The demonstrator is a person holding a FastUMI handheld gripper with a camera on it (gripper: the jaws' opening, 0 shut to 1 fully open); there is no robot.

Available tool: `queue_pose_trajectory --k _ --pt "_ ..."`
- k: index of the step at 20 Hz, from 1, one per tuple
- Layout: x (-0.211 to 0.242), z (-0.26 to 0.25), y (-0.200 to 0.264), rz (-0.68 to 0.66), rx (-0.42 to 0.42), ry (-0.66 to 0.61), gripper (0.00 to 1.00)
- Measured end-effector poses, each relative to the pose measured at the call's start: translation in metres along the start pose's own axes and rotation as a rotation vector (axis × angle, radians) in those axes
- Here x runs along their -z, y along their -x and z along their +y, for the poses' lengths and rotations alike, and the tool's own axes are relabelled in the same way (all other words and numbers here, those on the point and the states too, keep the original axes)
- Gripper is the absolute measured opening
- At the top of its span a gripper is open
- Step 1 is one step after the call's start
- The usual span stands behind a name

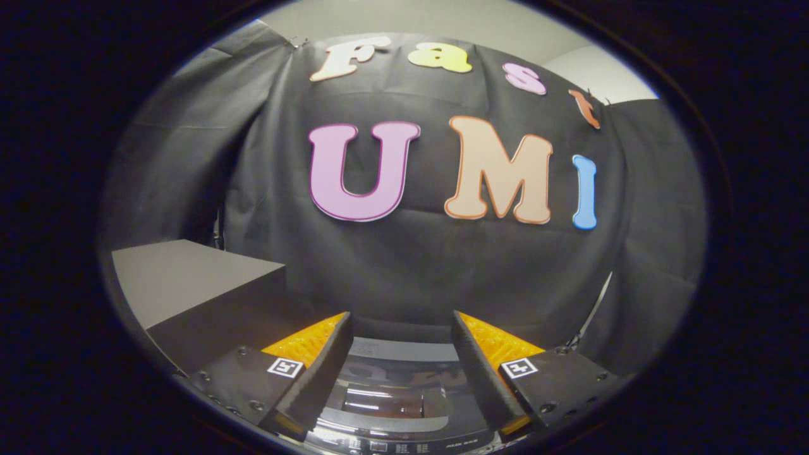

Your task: Put the clothes into the washing machine and then close the washing machine lid.

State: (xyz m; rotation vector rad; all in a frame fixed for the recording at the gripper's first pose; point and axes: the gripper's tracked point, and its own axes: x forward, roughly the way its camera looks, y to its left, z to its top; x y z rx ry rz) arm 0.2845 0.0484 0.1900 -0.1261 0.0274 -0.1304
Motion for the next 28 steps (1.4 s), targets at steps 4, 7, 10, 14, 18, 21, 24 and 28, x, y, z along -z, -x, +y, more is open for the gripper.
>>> queue_pose_trajectory --k 4,7,10,14,18,21,24,28 --pt "0.006 -0.012 0.04 -0.063 -0.015 0.021 0.98" --pt "0.015 -0.02 0.075 -0.094 -0.023 0.019 0.98" --pt "0.031 -0.033 0.109 -0.106 -0.017 -0.01 0.98" --pt "0.06 -0.049 0.146 -0.099 -0.03 -0.05 0.98" --pt "0.079 -0.062 0.186 -0.151 -0.046 -0.062 0.97" --pt "0.089 -0.074 0.213 -0.174 -0.054 -0.045 0.97" --pt "0.108 -0.081 0.237 -0.176 -0.06 -0.05 0.97" --pt "0.118 -0.079 0.261 -0.252 -0.096 -0.095 0.97"
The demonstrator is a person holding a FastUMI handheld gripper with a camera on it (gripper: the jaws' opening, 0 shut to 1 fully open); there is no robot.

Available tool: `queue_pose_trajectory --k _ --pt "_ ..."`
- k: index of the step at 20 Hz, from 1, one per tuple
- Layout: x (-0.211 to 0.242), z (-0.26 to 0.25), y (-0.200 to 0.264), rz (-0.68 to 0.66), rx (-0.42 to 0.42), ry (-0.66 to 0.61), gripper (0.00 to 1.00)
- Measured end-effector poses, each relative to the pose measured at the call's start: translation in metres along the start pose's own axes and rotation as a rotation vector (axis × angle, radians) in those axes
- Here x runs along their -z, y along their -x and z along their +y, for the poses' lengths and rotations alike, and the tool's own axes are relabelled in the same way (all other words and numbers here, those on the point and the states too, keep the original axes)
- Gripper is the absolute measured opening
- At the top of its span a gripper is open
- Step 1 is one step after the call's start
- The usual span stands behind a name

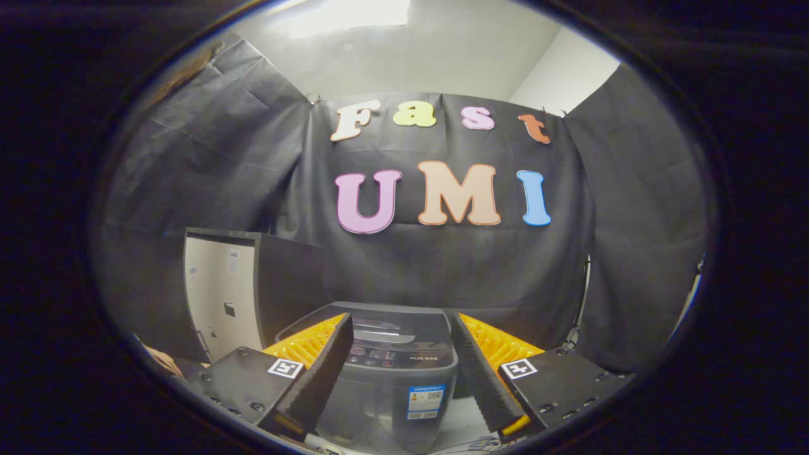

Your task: Put the clothes into the washing machine and then close the washing machine lid.

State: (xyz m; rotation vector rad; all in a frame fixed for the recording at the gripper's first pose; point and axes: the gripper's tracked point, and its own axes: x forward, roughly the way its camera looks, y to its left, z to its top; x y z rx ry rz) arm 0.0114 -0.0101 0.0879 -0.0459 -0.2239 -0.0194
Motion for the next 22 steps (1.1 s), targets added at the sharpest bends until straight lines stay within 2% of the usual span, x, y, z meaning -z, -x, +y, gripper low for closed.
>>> queue_pose_trajectory --k 5,12,22 --pt "0.043 0.0 0.014 0.122 -0.02 -0.025 0.97" --pt "0.073 0.01 0.025 0.185 -0.05 -0.004 0.97" --pt "0.084 0.006 0.033 0.223 -0.049 -0.037 0.98"
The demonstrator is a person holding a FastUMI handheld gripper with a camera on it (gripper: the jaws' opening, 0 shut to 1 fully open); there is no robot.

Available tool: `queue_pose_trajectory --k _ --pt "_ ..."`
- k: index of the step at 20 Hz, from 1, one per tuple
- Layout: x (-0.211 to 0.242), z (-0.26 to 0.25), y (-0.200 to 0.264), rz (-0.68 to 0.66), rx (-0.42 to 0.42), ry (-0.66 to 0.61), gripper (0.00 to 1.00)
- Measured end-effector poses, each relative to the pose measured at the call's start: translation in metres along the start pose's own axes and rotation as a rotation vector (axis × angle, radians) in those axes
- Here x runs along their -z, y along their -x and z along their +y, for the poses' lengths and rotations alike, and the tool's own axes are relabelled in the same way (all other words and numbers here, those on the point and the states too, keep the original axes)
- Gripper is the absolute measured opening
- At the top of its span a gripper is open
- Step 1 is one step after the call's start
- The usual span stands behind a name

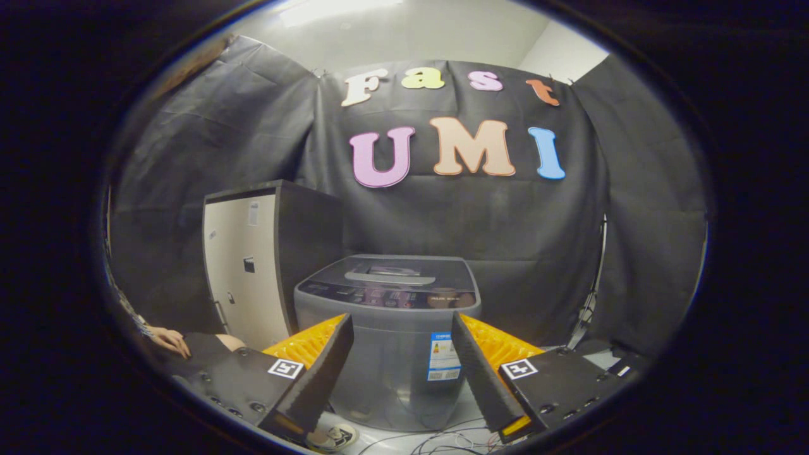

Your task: Put the clothes into the washing machine and then close the washing machine lid.

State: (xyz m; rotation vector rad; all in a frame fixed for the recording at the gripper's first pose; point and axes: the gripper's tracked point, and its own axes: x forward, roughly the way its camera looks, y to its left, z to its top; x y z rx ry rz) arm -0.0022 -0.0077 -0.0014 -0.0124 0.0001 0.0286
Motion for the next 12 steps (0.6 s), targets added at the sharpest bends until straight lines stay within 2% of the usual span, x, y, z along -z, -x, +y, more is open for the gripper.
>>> queue_pose_trajectory --k 2,12 --pt "-0.0005 -0.0044 -0.0003 -0.004 0.025 -0.009 0.97" --pt "0.0003 0.0003 -0.0012 0.003 0.012 -0.007 0.96"
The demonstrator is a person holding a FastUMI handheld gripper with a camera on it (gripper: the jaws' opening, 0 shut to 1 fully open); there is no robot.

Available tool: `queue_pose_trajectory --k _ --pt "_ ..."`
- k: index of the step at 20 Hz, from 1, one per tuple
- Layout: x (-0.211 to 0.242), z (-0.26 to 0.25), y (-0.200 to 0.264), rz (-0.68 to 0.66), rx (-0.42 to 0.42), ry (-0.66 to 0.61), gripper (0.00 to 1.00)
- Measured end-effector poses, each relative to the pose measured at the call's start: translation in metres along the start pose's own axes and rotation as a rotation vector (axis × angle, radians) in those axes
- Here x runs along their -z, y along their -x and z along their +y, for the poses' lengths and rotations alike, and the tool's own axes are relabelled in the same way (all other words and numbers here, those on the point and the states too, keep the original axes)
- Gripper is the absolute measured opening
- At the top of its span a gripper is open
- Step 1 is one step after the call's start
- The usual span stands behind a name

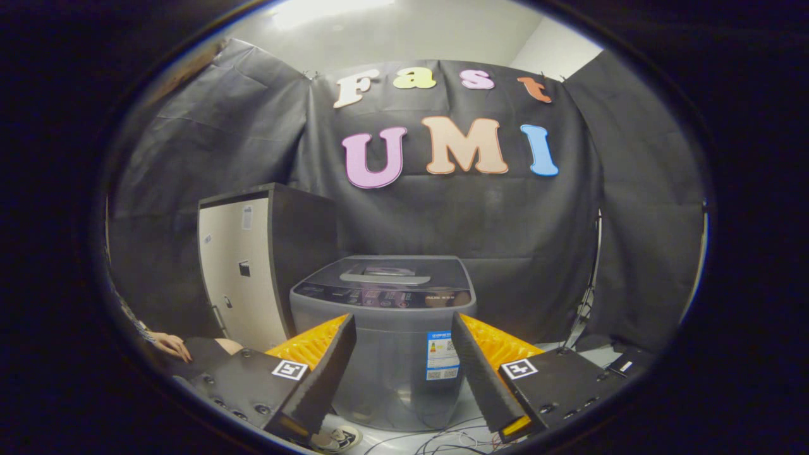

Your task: Put the clothes into the washing machine and then close the washing machine lid.

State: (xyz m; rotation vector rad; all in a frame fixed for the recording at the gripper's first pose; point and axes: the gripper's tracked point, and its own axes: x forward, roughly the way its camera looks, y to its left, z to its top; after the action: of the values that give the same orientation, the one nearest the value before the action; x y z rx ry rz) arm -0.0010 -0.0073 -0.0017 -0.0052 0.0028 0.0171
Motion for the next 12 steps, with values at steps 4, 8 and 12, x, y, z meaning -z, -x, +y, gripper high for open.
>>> queue_pose_trajectory --k 4,8,12 --pt "-0.0006 -0.0001 -0.0001 0.001 0.001 0.0 0.96" --pt "0.0 -0.0007 0.0004 0.001 0.004 0.0 0.96" --pt "-0.0012 -0.0014 -0.0004 0.001 0.008 -0.001 0.95"
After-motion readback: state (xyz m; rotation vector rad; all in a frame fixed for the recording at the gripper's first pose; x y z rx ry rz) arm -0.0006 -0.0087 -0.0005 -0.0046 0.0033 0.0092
